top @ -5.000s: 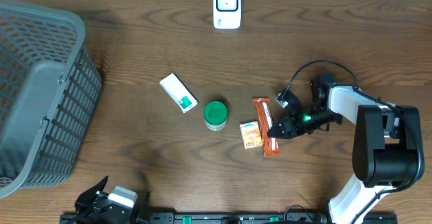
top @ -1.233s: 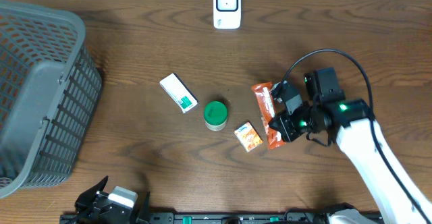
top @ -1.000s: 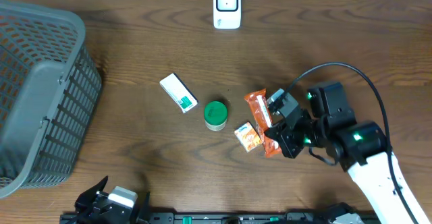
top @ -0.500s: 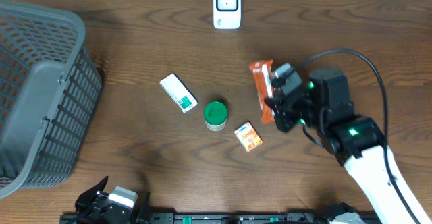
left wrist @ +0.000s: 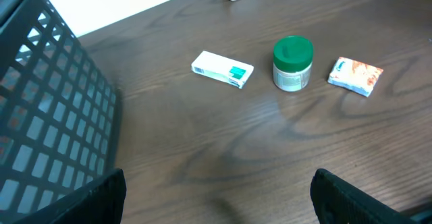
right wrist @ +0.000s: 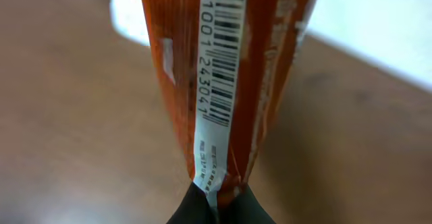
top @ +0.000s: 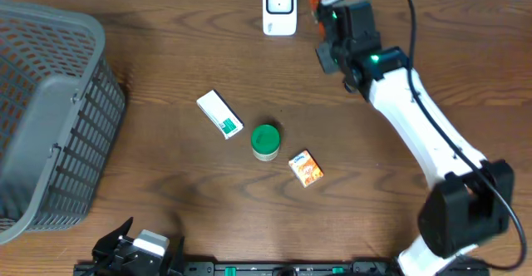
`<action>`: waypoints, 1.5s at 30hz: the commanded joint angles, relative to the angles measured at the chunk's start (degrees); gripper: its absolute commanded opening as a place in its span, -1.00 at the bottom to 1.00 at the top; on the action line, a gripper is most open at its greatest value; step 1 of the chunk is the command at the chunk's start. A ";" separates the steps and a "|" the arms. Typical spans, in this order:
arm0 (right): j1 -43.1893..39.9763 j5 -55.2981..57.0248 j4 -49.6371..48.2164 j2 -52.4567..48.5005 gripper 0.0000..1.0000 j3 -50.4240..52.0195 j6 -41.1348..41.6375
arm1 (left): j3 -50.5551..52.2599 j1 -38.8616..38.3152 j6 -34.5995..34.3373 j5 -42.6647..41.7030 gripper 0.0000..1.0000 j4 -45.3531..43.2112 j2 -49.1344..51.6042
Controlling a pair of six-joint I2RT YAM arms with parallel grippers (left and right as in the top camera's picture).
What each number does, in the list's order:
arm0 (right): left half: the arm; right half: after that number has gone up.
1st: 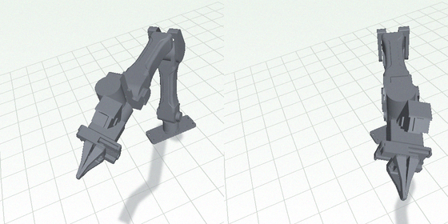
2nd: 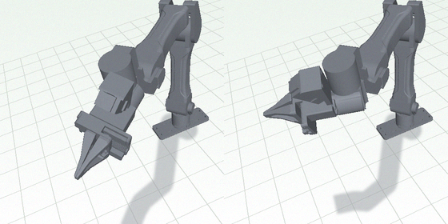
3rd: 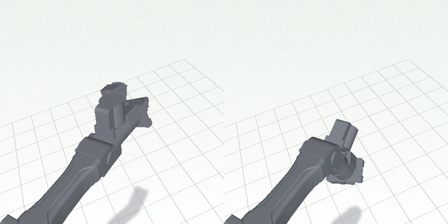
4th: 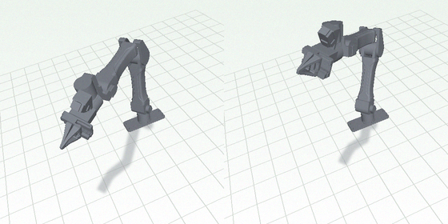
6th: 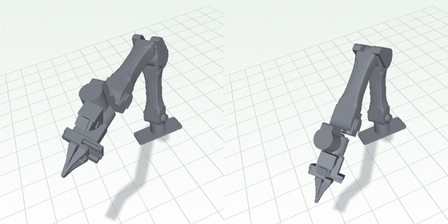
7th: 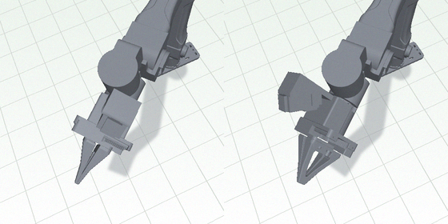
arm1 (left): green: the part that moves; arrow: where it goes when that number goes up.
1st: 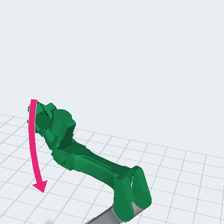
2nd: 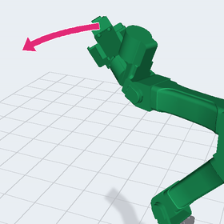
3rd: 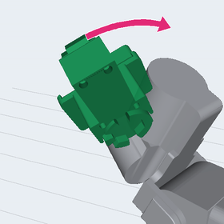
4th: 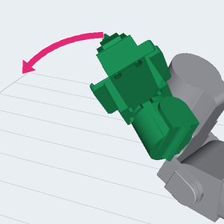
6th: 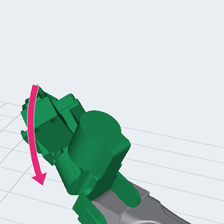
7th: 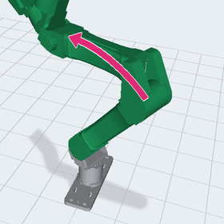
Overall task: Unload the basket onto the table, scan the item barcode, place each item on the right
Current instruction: 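Carry the bar with the right gripper to the white scanner, then move the bar away from the scanner and drop it at the right table edge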
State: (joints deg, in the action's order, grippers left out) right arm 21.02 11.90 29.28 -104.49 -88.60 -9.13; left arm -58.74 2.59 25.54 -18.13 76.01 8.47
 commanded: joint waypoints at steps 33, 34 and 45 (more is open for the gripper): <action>6.86 42.23 -65.92 -46.97 -0.98 -13.42 -89.74 | -0.28 0.24 0.33 -0.87 0.73 -0.15 -0.39; 6.88 42.23 -65.92 -46.97 -0.98 -13.42 -89.77 | -0.28 0.24 0.33 -0.87 0.73 -0.15 -0.39; 6.60 39.65 -65.61 -46.95 -0.98 -13.42 -87.71 | -0.28 0.24 0.33 -0.85 0.73 -0.15 -0.39</action>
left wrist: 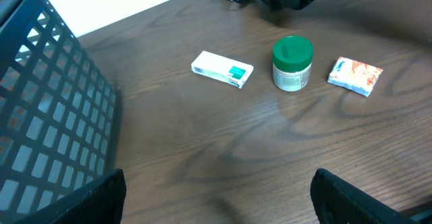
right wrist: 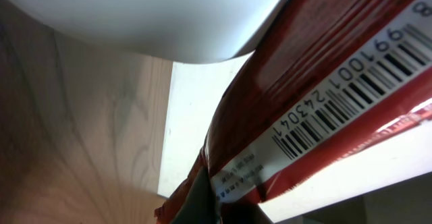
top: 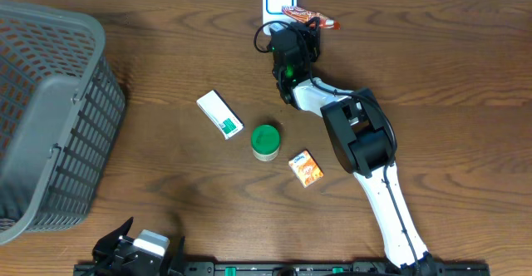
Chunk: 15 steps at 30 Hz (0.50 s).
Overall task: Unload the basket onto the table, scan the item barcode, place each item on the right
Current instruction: 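Move the bar away from the scanner and drop it at the right table edge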
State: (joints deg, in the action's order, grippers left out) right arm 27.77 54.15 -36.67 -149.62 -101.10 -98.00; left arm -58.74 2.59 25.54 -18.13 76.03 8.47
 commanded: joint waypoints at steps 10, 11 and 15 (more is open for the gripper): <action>-0.28 1.99 13.25 10.38 -0.98 -0.92 16.76 | -0.28 0.24 0.33 -0.87 0.73 -0.17 -0.39; -0.44 2.16 22.53 14.75 -0.98 -0.90 21.99 | -0.28 0.24 0.33 -0.85 0.73 -0.17 -0.39; -1.92 2.89 45.70 24.76 -0.98 -0.90 38.64 | -0.28 0.24 0.33 -0.87 0.73 -0.17 -0.39</action>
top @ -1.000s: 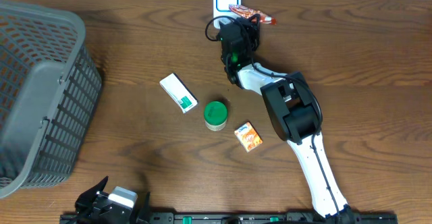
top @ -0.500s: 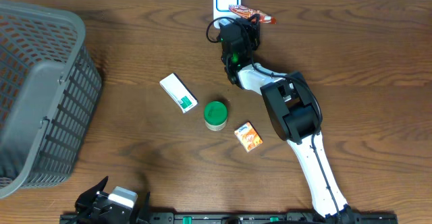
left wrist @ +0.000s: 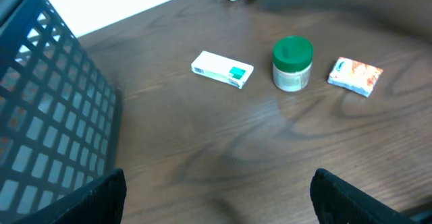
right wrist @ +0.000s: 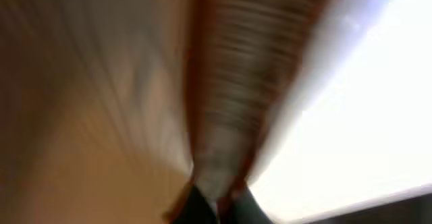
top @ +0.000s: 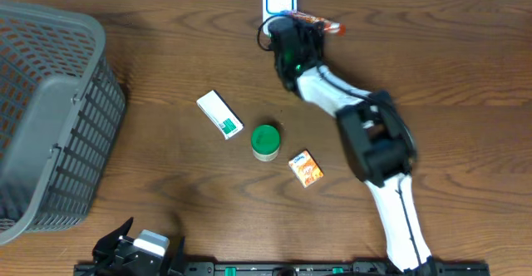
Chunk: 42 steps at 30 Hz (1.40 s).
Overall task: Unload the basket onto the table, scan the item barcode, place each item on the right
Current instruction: 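Move the bar away from the scanner and drop it at the right table edge, then move the right gripper over the orange tissue pack and grasp it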
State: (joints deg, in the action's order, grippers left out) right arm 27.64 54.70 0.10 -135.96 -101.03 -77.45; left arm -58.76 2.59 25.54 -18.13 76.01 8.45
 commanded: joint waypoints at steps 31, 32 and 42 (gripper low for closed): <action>-59.14 -31.87 47.58 18.93 -0.95 20.15 90.92 | -0.26 0.24 0.33 -0.87 0.73 -0.15 -0.37; -60.13 -32.44 47.12 18.93 -0.91 20.33 90.92 | -0.26 0.24 0.33 -0.85 0.73 -0.15 -0.37; -62.75 -51.39 55.06 24.28 0.99 8.24 90.71 | -0.26 0.24 0.33 -0.87 0.73 -0.15 -0.37</action>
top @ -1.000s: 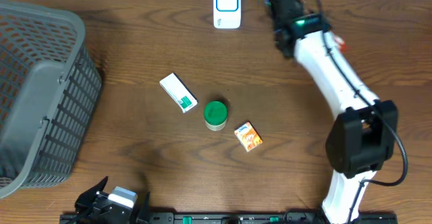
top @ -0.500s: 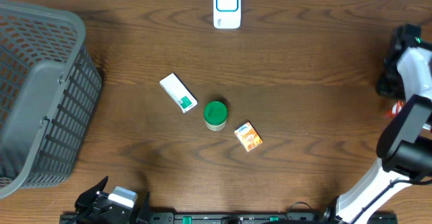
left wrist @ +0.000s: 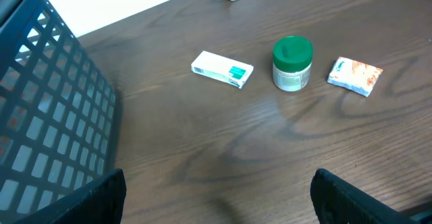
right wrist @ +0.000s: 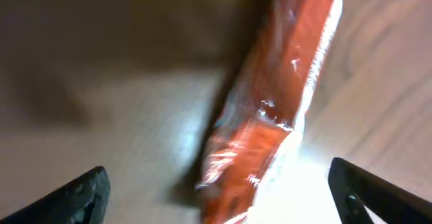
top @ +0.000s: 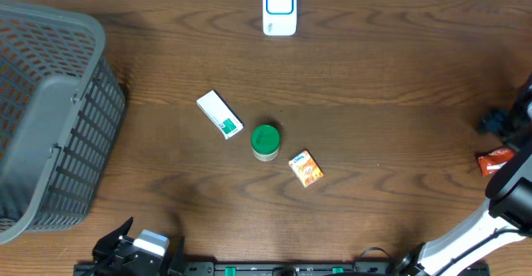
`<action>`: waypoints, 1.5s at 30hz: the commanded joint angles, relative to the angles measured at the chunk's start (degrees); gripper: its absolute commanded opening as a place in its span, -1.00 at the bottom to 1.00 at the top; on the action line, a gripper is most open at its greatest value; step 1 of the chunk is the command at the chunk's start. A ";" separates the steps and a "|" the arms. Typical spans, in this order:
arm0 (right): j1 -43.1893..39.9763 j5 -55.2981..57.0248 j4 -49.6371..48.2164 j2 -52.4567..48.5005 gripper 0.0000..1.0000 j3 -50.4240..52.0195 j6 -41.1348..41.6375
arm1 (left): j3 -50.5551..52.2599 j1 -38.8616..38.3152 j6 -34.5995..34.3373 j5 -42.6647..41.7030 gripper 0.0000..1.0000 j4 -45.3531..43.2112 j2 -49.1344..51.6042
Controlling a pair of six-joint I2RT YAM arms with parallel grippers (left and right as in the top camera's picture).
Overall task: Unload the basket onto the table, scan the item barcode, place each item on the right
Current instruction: 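Move the right gripper over the orange tissue pack and grasp it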
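Note:
The white barcode scanner (top: 279, 8) stands at the table's far edge. An orange-red snack packet (top: 495, 160) lies on the table at the far right; in the right wrist view the packet (right wrist: 280, 96) is blurred and lies loose. My right gripper (right wrist: 223, 200) is open above it, fingers spread wide to either side, and its arm (top: 501, 120) shows at the right edge. My left gripper (left wrist: 216, 200) is open and empty, low at the near edge.
A white and green box (top: 219, 114), a green-lidded jar (top: 265, 141) and a small orange packet (top: 305, 168) lie mid-table. A grey mesh basket (top: 46, 118) fills the left side.
My right gripper was shut on the red packet beside the scanner. Now it is at the table's far right, open, and the packet lies on the table. The left arm has not moved.
My right gripper held the red packet just right of the scanner, barcode showing. Then it held the packet up against the scanner, and still did shortly after. Now the packet lies released at the right edge. The other items stayed put.

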State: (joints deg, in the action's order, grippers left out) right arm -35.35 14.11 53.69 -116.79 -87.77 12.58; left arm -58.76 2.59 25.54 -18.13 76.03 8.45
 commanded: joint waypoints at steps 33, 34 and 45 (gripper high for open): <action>58.58 -16.24 20.59 28.70 0.99 3.54 -17.38 | -0.26 0.24 0.33 -0.85 0.73 -0.17 -0.37; 59.10 -12.48 18.60 28.70 0.99 4.48 -17.73 | -0.26 0.24 0.33 -0.85 0.73 -0.17 -0.37; 58.80 -12.72 -37.77 27.96 0.99 16.85 -50.64 | -0.26 0.24 0.33 -0.85 0.73 -0.17 -0.37</action>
State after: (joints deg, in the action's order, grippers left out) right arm 23.53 0.23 23.29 -88.71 -71.88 -24.14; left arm -58.74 2.59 25.54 -18.13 76.01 8.45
